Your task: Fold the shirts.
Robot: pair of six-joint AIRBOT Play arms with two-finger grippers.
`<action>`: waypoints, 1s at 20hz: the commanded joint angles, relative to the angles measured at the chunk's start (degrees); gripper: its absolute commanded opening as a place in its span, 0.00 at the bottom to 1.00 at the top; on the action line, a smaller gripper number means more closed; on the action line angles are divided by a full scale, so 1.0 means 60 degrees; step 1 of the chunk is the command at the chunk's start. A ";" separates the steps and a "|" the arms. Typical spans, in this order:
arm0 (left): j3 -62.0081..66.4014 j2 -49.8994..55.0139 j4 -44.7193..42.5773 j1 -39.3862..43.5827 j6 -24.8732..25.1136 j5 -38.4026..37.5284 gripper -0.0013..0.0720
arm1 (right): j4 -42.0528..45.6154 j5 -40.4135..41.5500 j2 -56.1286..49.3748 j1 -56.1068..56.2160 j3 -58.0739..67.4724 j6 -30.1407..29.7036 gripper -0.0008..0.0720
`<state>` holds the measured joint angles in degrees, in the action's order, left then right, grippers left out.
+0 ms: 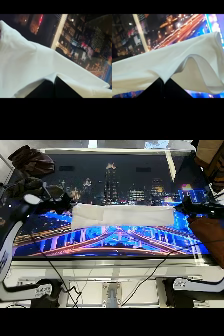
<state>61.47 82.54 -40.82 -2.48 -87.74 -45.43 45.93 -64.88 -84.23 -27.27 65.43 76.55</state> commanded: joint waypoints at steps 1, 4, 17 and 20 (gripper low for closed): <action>0.0856 0.1472 0.0000 0.0004 0.0098 -0.0237 0.03 | 0.0423 0.0794 -0.1330 0.0710 0.0510 0.0364 0.06; 0.0856 0.1920 -0.0029 0.0007 0.0106 -0.0306 0.03 | 0.0514 0.1322 -0.1891 0.0925 0.0506 0.0503 0.06; 0.2987 0.1552 0.3825 0.0357 0.2943 -0.1821 0.38 | 0.1770 0.0637 -0.0517 0.0452 0.2699 -0.0157 0.42; 0.3198 0.1413 0.3508 0.1643 0.3002 -0.1282 0.03 | 0.2102 -0.0273 -0.0499 -0.0127 0.2652 -0.0004 0.57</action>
<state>78.74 91.85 -20.84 2.35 -71.46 -54.52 55.13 -62.24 -88.25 -25.54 80.42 75.50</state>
